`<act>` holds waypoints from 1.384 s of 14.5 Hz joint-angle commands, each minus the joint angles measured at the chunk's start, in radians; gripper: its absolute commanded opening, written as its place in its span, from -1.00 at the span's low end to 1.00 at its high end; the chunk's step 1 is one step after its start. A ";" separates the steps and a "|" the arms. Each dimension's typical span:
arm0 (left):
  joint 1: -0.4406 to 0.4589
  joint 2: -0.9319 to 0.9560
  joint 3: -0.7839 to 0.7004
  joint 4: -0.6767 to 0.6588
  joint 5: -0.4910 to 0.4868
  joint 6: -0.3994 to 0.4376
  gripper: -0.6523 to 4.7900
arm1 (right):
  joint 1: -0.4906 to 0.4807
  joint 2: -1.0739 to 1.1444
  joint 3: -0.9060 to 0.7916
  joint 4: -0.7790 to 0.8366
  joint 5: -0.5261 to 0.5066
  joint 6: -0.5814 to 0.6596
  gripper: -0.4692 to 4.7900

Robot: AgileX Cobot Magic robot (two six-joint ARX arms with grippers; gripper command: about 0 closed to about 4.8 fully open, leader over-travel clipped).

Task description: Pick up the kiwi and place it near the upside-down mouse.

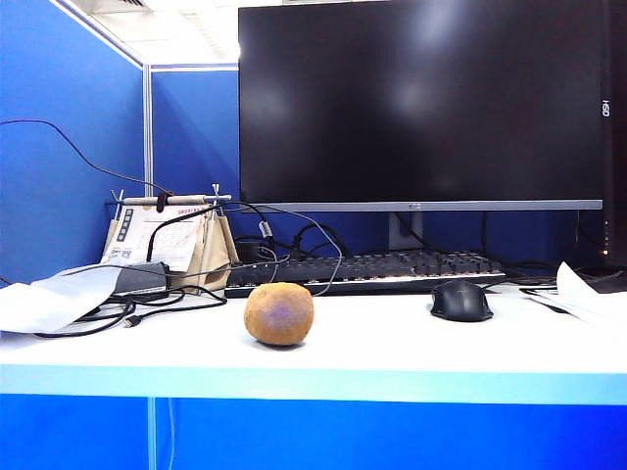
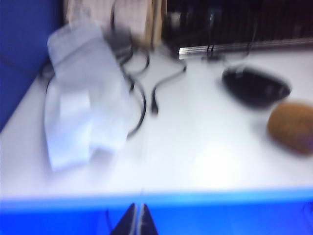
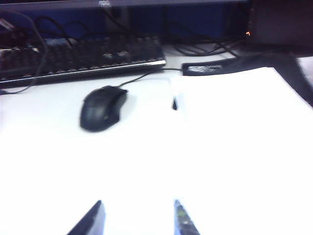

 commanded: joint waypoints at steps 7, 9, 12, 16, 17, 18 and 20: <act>-0.002 -0.002 0.002 -0.163 -0.017 -0.072 -0.65 | 0.000 0.000 -0.002 -0.011 -0.019 0.001 -0.19; -0.002 -0.002 0.002 -0.163 -0.017 -0.071 -0.65 | 0.000 0.000 -0.002 -0.011 -0.029 0.001 -0.83; -0.002 -0.002 0.002 -0.163 -0.017 -0.071 -0.65 | 0.000 0.000 -0.002 -0.012 -0.029 0.001 -0.82; -0.002 -0.002 0.002 -0.163 -0.017 -0.071 -0.65 | 0.000 0.000 -0.002 -0.012 -0.029 0.001 -0.82; -0.002 -0.002 0.002 -0.163 -0.017 -0.071 -0.65 | 0.000 0.001 -0.002 -0.013 -0.029 0.001 -0.82; -0.002 -0.002 0.002 -0.163 -0.017 -0.071 -0.65 | 0.000 0.001 -0.002 -0.013 -0.029 0.001 -0.82; -0.002 -0.002 0.002 -0.163 -0.017 -0.071 -0.65 | 0.000 0.001 -0.002 -0.013 -0.029 0.001 -0.82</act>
